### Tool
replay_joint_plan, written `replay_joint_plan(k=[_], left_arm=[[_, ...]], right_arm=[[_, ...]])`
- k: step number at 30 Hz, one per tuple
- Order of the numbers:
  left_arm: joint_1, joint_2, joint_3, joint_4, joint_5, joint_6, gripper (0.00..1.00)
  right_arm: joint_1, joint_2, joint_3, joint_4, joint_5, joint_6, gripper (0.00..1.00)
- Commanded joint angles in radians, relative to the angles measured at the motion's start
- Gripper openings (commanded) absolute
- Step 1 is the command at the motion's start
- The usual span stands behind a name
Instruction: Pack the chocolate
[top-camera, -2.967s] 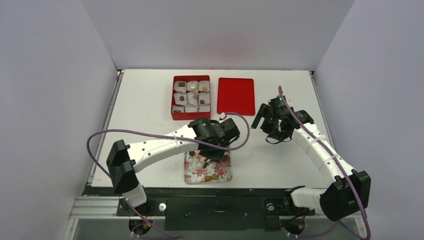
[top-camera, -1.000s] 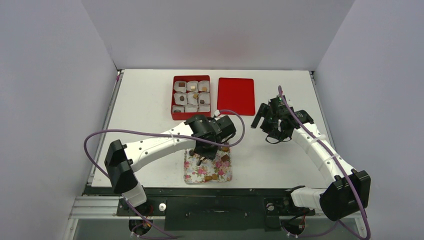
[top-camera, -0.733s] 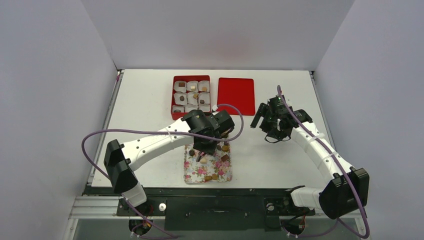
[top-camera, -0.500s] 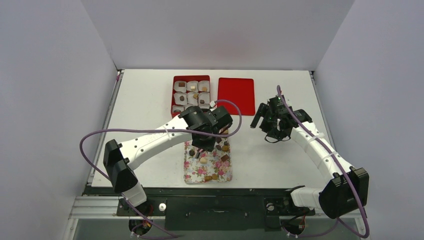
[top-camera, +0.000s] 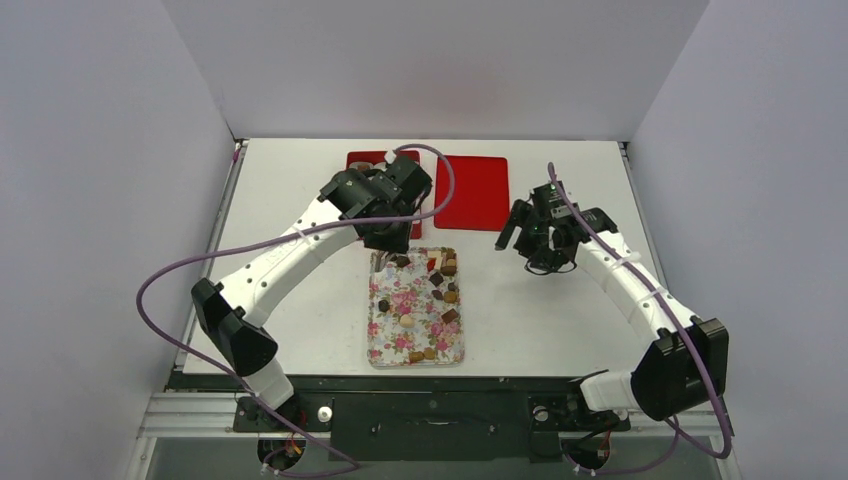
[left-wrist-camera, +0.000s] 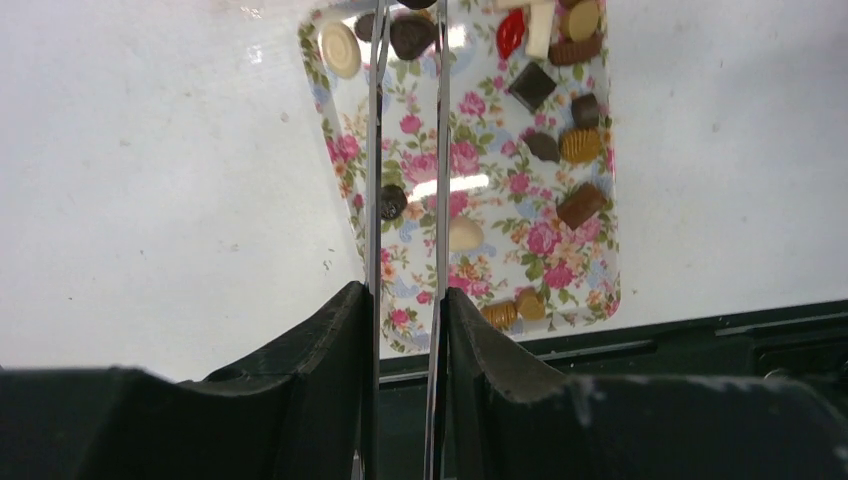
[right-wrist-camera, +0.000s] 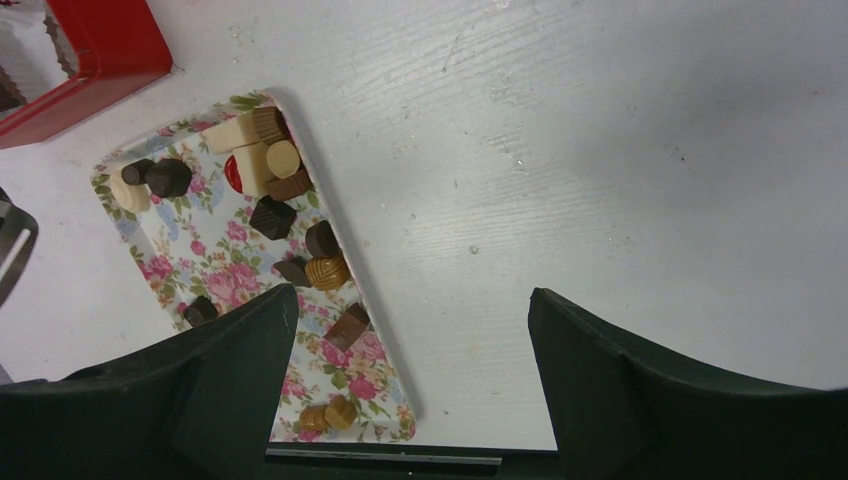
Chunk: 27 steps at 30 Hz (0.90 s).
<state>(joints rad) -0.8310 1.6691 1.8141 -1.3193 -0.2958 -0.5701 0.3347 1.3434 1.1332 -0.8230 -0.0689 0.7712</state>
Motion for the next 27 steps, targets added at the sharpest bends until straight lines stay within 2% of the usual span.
replay_joint_plan(k=[1,13,27], left_arm=[[0.083,0.042,0.111,0.005,-0.026,0.052,0.27],[0.247,0.243,0.293,0.021,0.001,0.11,0.28],[0.296,0.313,0.224,0.081,0.04,0.154,0.27]], right_arm=[[-0.001,0.033,0.079,0.011,-0.014,-0.017,0.81],[-0.014,0.142,0.158,-0.008,-0.055,-0.032,0.81],[-0.017,0.216,0.213,-0.027,-0.063,-0.05,0.8]])
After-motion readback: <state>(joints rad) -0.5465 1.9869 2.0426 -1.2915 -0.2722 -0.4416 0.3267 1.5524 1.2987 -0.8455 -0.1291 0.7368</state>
